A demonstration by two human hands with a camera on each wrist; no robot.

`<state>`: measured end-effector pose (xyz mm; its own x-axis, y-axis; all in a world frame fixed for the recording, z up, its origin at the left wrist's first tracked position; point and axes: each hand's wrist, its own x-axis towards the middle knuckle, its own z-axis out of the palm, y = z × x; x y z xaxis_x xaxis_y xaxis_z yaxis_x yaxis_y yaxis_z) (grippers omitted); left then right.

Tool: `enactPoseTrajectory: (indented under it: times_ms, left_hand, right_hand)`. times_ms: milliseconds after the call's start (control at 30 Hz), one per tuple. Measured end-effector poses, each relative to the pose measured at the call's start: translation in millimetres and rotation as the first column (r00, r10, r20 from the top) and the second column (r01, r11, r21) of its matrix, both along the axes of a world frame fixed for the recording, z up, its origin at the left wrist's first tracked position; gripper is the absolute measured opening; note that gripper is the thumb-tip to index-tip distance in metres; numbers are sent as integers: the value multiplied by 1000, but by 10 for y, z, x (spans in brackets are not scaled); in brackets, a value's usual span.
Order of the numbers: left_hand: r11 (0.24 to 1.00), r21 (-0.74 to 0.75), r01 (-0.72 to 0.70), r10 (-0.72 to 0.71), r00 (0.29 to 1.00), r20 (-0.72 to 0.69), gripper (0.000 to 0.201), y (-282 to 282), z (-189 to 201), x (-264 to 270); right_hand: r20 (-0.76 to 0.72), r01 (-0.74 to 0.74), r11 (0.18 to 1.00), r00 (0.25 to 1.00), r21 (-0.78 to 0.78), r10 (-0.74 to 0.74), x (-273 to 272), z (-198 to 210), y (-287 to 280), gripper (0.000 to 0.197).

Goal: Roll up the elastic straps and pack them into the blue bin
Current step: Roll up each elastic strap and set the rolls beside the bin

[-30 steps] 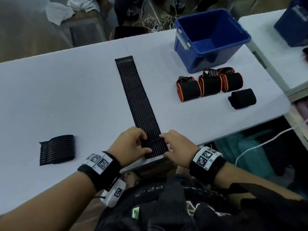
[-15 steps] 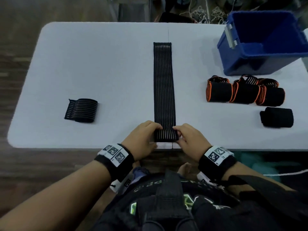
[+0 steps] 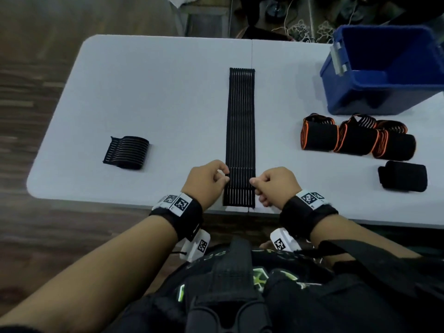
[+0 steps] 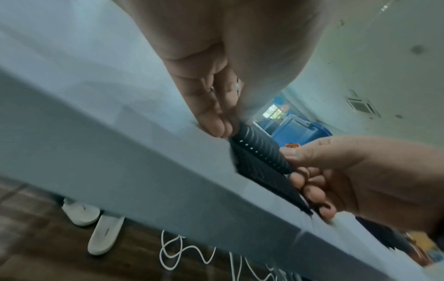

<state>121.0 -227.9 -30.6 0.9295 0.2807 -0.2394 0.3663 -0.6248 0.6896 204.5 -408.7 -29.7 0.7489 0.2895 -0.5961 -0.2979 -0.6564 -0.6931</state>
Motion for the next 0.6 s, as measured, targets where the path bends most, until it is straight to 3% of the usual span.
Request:
enactPoseTrajectory:
  times_ms: [133, 300, 367, 467, 600]
  left_hand:
    - [967, 178, 180, -194, 979, 60, 17, -15, -85, 17]
    - [853, 433, 291, -389, 908, 158, 12, 7, -202, -36]
    - [810, 446, 381, -471, 875, 109, 33, 36, -214, -85]
    - [745, 436, 505, -554, 832, -17, 66, 92, -197, -174]
    - [704, 457, 543, -592, 805, -43, 52, 73, -138, -212]
  right_hand:
    - [139, -49, 990, 988, -131, 68, -22, -35, -3, 20]
    - [294, -282, 919, 885, -277, 360, -14, 15, 11, 18]
    - [344, -336, 884, 829, -325, 442, -26, 15, 35, 11]
    - [365, -386, 849, 779, -360, 509, -42, 18, 39, 17]
    - [382, -422, 839, 753, -345, 536, -46, 46, -12, 28]
